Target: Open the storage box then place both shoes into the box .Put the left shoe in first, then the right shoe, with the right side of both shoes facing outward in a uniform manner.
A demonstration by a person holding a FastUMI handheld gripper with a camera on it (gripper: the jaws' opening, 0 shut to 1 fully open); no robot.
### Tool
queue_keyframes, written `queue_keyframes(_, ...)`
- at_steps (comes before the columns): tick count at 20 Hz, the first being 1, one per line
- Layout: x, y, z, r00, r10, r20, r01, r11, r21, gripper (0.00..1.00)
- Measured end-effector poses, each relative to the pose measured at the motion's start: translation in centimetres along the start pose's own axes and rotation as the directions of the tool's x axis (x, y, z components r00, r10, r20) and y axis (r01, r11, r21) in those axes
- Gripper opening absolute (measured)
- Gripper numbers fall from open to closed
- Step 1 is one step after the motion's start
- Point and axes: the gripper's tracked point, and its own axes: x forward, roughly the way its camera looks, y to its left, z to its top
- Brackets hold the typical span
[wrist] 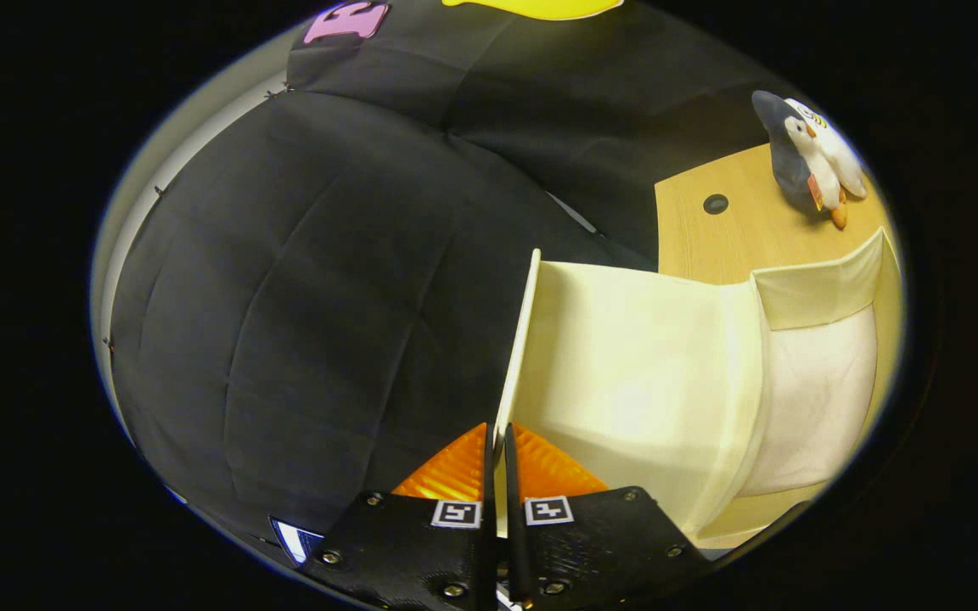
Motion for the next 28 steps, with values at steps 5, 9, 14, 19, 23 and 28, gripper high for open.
queue_keyframes(5, 1.6, -1.1, -0.6, 0.998, -0.056, -0.026, 0.055, 0.998, -0.034, 0.28)
queue_keyframes(9, -1.3, -1.6, -0.1, 0.996, -0.077, -0.032, 0.073, 0.990, -0.119, 0.53)
queue_keyframes(14, -7.7, -3.7, 1.7, 0.995, -0.098, 0.004, 0.097, 0.975, -0.198, 0.78)
queue_keyframes(19, -13.9, -6.5, 3.6, 0.991, -0.125, 0.051, 0.133, 0.966, -0.222, 0.97)
queue_keyframes(23, -19.5, -9.6, 5.7, 0.979, -0.167, 0.117, 0.190, 0.958, -0.217, 0.97)
queue_keyframes(28, -25.5, -15.7, 7.6, 0.952, -0.252, 0.176, 0.284, 0.940, -0.188, 0.97)
